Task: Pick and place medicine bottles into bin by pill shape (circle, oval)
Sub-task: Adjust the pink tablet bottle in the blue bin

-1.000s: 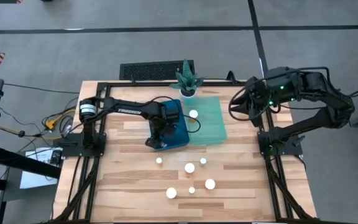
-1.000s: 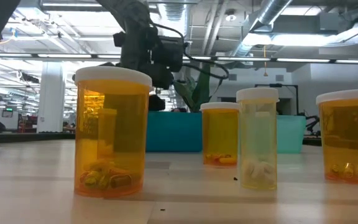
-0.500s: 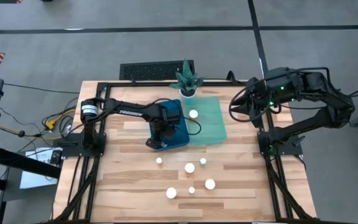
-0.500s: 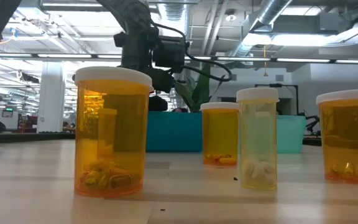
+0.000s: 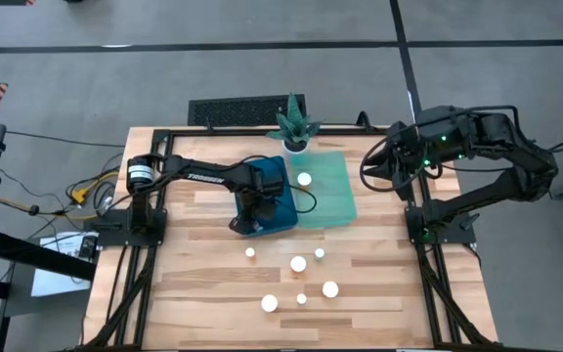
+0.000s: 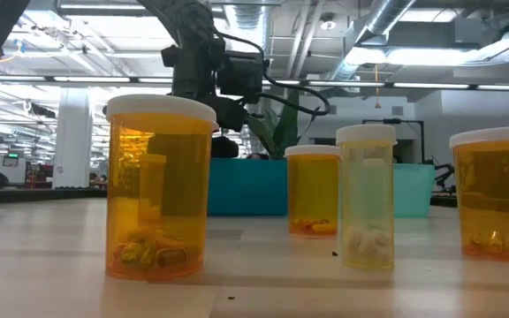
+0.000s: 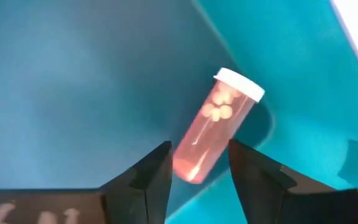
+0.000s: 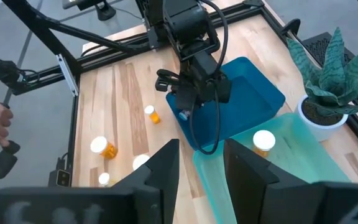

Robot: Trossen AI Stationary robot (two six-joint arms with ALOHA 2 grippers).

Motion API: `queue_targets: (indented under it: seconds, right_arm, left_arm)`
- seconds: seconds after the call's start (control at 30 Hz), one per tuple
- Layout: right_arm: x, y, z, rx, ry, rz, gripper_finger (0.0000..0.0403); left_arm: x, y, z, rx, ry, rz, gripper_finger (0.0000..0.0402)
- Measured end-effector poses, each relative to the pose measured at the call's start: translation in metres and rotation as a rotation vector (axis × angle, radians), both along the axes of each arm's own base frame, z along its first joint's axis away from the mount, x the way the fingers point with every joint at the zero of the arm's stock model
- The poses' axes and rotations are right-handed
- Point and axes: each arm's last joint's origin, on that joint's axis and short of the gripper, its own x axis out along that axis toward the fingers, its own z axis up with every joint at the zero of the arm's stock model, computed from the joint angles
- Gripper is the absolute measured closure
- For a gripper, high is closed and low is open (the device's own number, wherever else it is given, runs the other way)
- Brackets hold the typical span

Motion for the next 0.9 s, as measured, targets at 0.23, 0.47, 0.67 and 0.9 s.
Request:
queue_targets:
  seconds: [0.23, 0.47, 0.67, 0.9]
  right_arm:
    - [-0.0001, 0.0001, 0.0001, 0.001, 0.0, 0.001, 0.027]
    - [0.0, 0.0, 0.0, 0.001, 0.0, 0.001, 0.027]
    - [0.0, 0.0, 0.0, 0.001, 0.0, 0.001, 0.027]
    - [0.0, 0.0, 0.0, 0.001, 0.0, 0.001, 0.027]
  left_arm:
    - [-0.0045, -0.005, -0.0118, 0.043, 0.017, 0.028, 0.0253]
    - [-0.0021, -0.0068, -0.0119, 0.108, 0.0, 0.005, 0.0246]
    - [-0.0023, -0.0067, -0.0118, 0.105, 0.006, 0.033, 0.0315]
    - [-0.0023, -0.0067, -0.0115, 0.1, 0.015, 0.111, 0.0328]
